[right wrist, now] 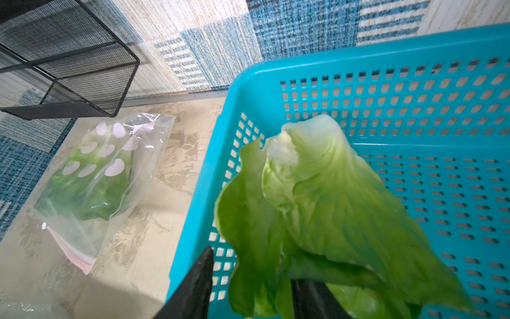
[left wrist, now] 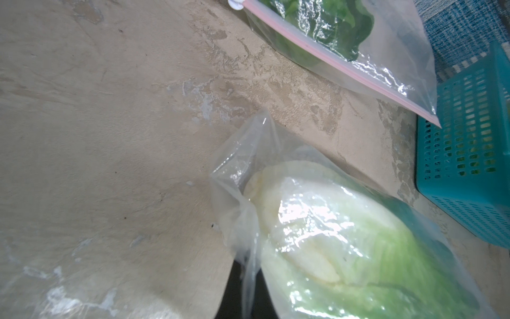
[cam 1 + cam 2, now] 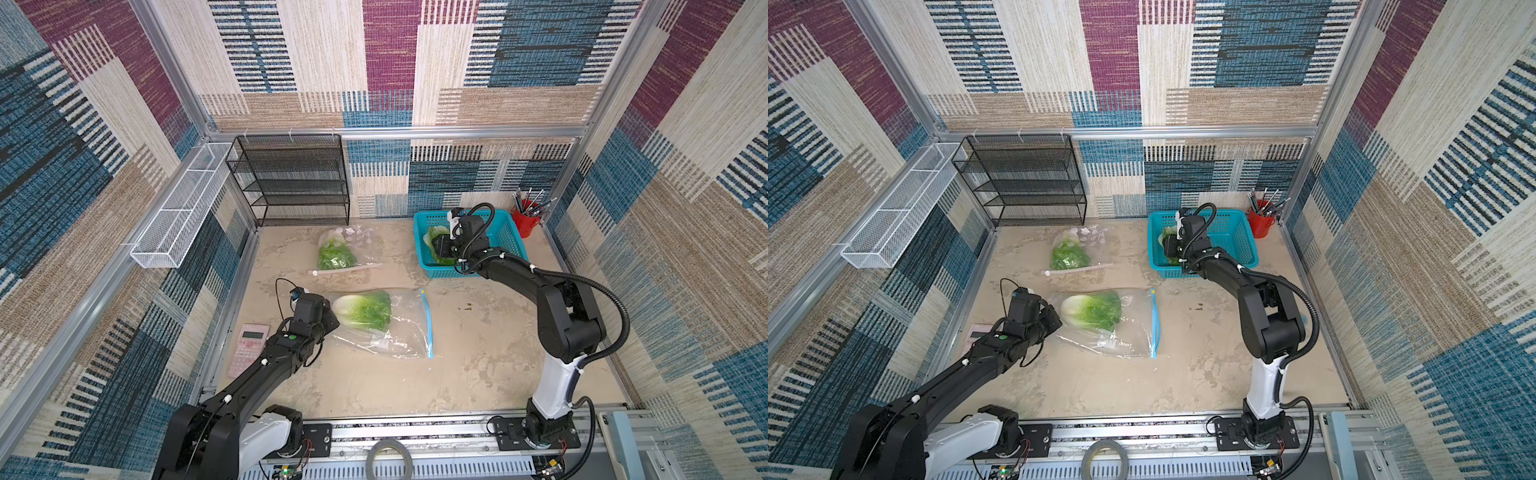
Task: Open the zip-top bag and take out the chinese cabbages
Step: Place the Chinese cabbage in the basket.
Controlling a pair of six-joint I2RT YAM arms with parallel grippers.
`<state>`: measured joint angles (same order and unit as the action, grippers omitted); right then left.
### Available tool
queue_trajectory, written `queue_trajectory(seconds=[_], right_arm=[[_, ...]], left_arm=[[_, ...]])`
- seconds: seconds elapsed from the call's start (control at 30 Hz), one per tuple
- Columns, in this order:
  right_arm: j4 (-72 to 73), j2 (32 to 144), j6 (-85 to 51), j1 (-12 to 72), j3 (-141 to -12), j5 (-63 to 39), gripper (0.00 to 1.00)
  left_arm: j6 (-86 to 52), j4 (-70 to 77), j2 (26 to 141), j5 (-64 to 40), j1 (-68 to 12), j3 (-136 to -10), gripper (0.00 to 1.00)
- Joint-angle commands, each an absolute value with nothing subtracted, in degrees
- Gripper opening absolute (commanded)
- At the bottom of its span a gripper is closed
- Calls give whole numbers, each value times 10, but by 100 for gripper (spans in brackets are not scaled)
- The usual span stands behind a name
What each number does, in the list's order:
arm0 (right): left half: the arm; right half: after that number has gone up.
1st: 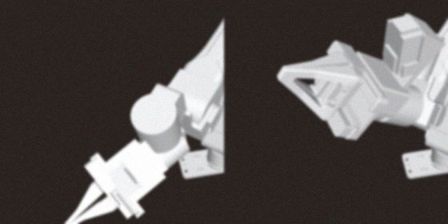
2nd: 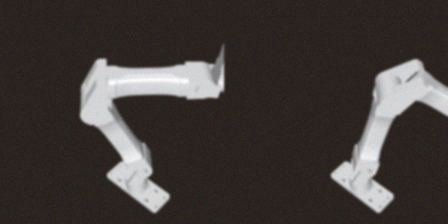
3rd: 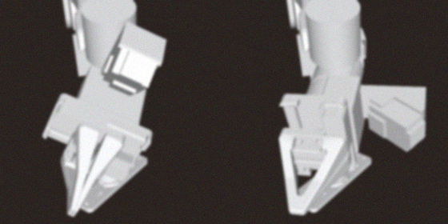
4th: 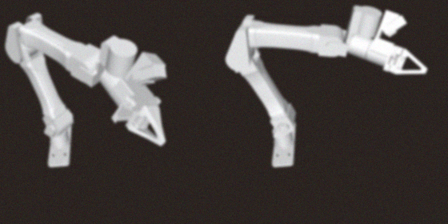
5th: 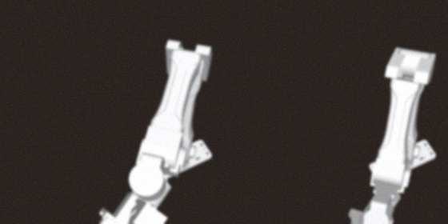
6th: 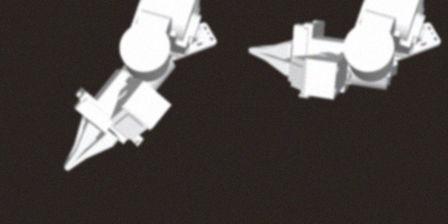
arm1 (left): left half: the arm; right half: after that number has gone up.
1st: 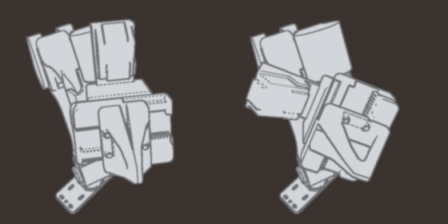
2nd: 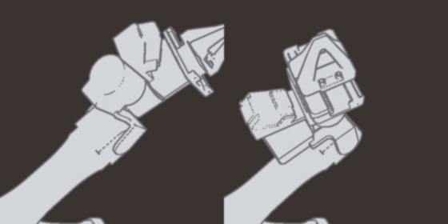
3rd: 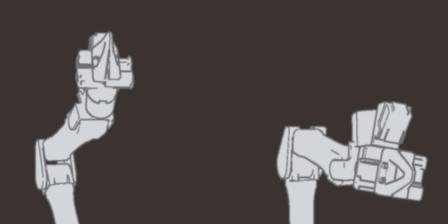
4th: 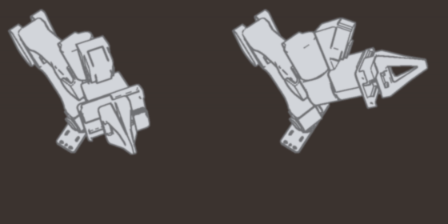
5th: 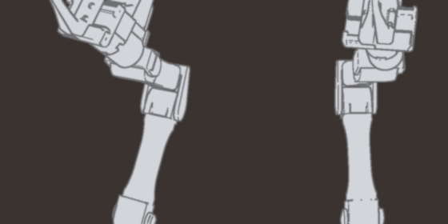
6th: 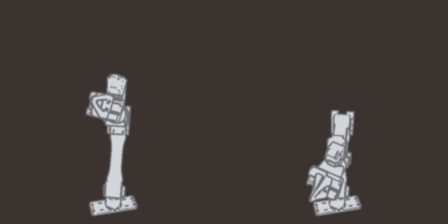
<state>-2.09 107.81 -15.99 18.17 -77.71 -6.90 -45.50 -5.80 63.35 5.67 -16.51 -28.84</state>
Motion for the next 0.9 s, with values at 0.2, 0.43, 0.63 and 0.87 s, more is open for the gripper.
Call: queue_trajectory(seconds=[0.2,0.43,0.63,0.87], right_arm=[[-46,1010,-166,196,-748,-31,60],[-44,911,-166,208,-666,-77,68],[-27,815,-177,224,-544,-156,66],[49,681,-244,230,-382,-265,44]], left_arm=[[-470,-52,629,55,-165,-286,0],[-468,-52,630,54,-165,-285,0],[-467,-52,631,62,-165,-280,0],[-459,-64,638,72,-165,-280,0]])
